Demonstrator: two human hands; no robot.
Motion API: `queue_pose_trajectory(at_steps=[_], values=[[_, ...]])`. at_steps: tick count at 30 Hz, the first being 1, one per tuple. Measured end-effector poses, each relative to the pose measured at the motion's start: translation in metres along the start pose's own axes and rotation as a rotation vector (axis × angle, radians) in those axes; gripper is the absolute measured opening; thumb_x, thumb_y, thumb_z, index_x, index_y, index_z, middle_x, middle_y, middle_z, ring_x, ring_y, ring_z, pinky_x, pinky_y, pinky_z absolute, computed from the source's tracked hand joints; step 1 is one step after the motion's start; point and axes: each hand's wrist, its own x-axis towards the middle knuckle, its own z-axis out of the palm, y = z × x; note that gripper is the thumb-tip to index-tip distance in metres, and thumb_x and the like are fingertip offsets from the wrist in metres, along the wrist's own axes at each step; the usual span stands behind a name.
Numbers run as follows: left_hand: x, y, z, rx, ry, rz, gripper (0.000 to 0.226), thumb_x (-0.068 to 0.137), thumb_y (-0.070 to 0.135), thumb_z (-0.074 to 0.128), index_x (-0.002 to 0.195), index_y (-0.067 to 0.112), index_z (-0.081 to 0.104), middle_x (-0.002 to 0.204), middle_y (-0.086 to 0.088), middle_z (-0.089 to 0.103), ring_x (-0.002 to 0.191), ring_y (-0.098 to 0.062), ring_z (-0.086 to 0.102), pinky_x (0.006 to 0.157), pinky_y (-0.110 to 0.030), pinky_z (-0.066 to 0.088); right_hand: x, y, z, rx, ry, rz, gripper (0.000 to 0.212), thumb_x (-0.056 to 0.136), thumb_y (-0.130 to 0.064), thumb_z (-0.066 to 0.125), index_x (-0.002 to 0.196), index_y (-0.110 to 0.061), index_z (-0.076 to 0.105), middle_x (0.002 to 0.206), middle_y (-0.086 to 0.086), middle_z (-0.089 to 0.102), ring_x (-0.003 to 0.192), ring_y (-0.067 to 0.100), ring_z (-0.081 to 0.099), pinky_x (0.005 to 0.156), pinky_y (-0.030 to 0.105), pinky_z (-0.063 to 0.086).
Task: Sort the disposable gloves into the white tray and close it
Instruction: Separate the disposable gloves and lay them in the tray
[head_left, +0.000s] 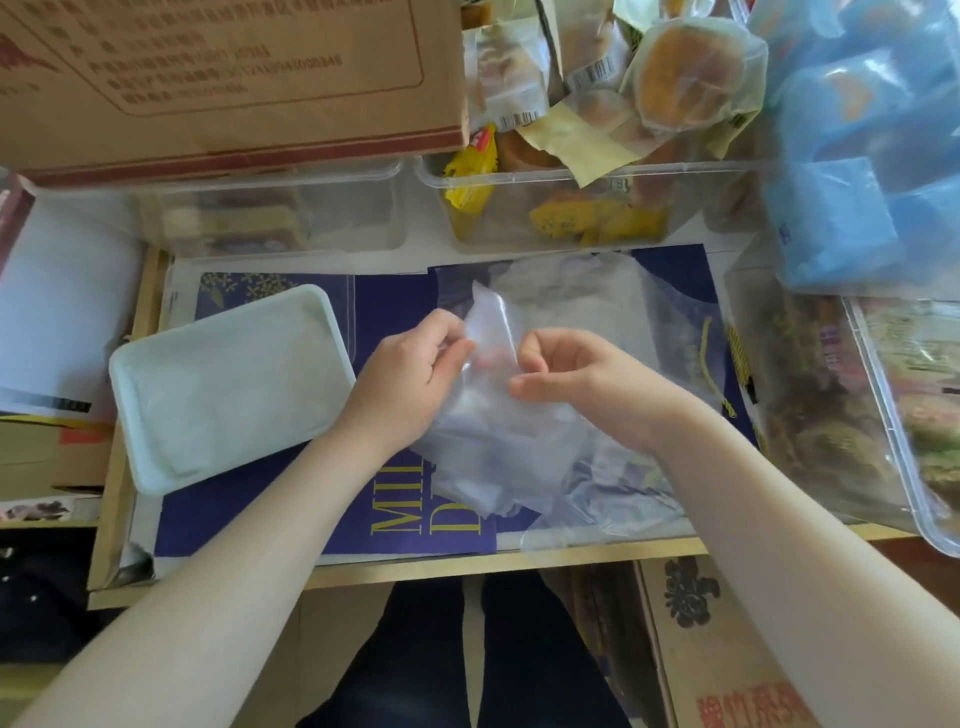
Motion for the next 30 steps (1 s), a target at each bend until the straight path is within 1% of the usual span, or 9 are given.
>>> queue_pose_trajectory(at_steps=[4,8,11,17,20,22,25,28,30], values=[[-0.002,0.002,0.001,0.014,0.04,0.01,0.011,0.094,0.015,0.053,0.09,0.006,0.056,0.066,0.017,0.052,0.062,0.011,0.051,0.056,-0.008,0.034,-0.002,-0.002,-0.01,0.037,-0.076,-0.015,0.021,0.075,-0.021,0.064,0.084,-0.017,0.045,0.087,0.002,0.054,0.081,0.005,0.055,0.072,0.015,0.039],[-0.005,0.006,0.0,0.009,0.011,0.018,0.01,0.093,0.015,0.053,0.095,0.006,0.058,0.071,0.014,0.055,0.067,0.01,0.053,0.06,-0.005,0.035,0.001,-0.001,-0.018,0.128,-0.117,-0.037,0.058,0.068,-0.051,0.074,0.113,-0.024,0.05,0.111,0.0,0.055,0.1,0.017,0.047,0.085,0.032,0.035],[-0.006,0.009,-0.002,0.003,-0.028,0.023,0.011,0.094,0.017,0.052,0.096,0.007,0.058,0.076,0.006,0.059,0.067,0.003,0.052,0.061,-0.008,0.035,0.003,-0.008,-0.021,0.092,-0.121,-0.01,0.051,0.081,-0.037,0.062,0.128,-0.024,0.047,0.112,0.006,0.059,0.1,0.019,0.052,0.086,0.033,0.038],[-0.005,0.011,-0.004,-0.043,-0.07,0.009,0.01,0.096,0.015,0.048,0.087,0.019,0.048,0.065,0.011,0.051,0.058,0.005,0.048,0.056,-0.009,0.035,0.003,-0.018,-0.024,-0.354,-0.043,0.05,0.002,0.085,-0.013,0.067,0.086,-0.011,0.068,0.077,0.001,0.061,0.072,0.009,0.054,0.076,0.029,0.042],[-0.005,0.01,-0.005,-0.064,-0.098,-0.016,0.019,0.097,0.013,0.045,0.083,0.026,0.046,0.066,0.009,0.05,0.057,0.0,0.045,0.057,-0.011,0.034,0.005,-0.019,-0.034,-0.801,0.093,0.006,0.017,0.081,-0.024,0.071,0.077,-0.007,0.068,0.07,0.001,0.061,0.061,0.009,0.048,0.068,0.027,0.04],[-0.004,0.01,-0.003,-0.058,-0.124,-0.025,0.02,0.098,0.011,0.043,0.083,0.025,0.047,0.061,0.007,0.045,0.055,-0.003,0.042,0.055,-0.014,0.032,0.008,-0.014,-0.038,-0.98,0.356,-0.094,0.018,0.08,-0.031,0.071,0.077,-0.013,0.069,0.078,-0.003,0.06,0.069,0.01,0.048,0.072,0.028,0.035],[-0.005,0.011,-0.003,-0.137,-0.094,-0.039,0.022,0.097,0.015,0.041,0.082,0.028,0.05,0.061,0.003,0.046,0.053,-0.006,0.042,0.055,-0.015,0.032,0.006,-0.003,-0.029,-0.717,0.672,-0.204,0.035,0.081,-0.029,0.072,0.111,-0.017,0.06,0.112,-0.004,0.048,0.102,0.011,0.044,0.091,0.027,0.035],[-0.003,0.011,-0.005,-0.328,-0.038,-0.074,0.021,0.089,0.027,0.04,0.079,0.035,0.055,0.078,-0.012,0.057,0.071,-0.025,0.051,0.07,-0.028,0.037,-0.002,0.008,-0.016,-0.104,0.594,0.043,0.068,0.085,-0.036,0.065,0.141,-0.023,0.03,0.125,-0.01,0.041,0.114,0.006,0.043,0.092,0.023,0.038],[-0.001,0.012,-0.008,-0.43,0.011,-0.099,0.027,0.087,0.025,0.041,0.075,0.041,0.058,0.079,0.008,0.06,0.077,-0.015,0.053,0.076,-0.033,0.038,-0.006,0.017,-0.018,0.151,0.423,0.137,0.04,0.089,-0.033,0.058,0.124,-0.017,0.048,0.102,-0.014,0.058,0.093,0.005,0.056,0.076,0.02,0.045]])
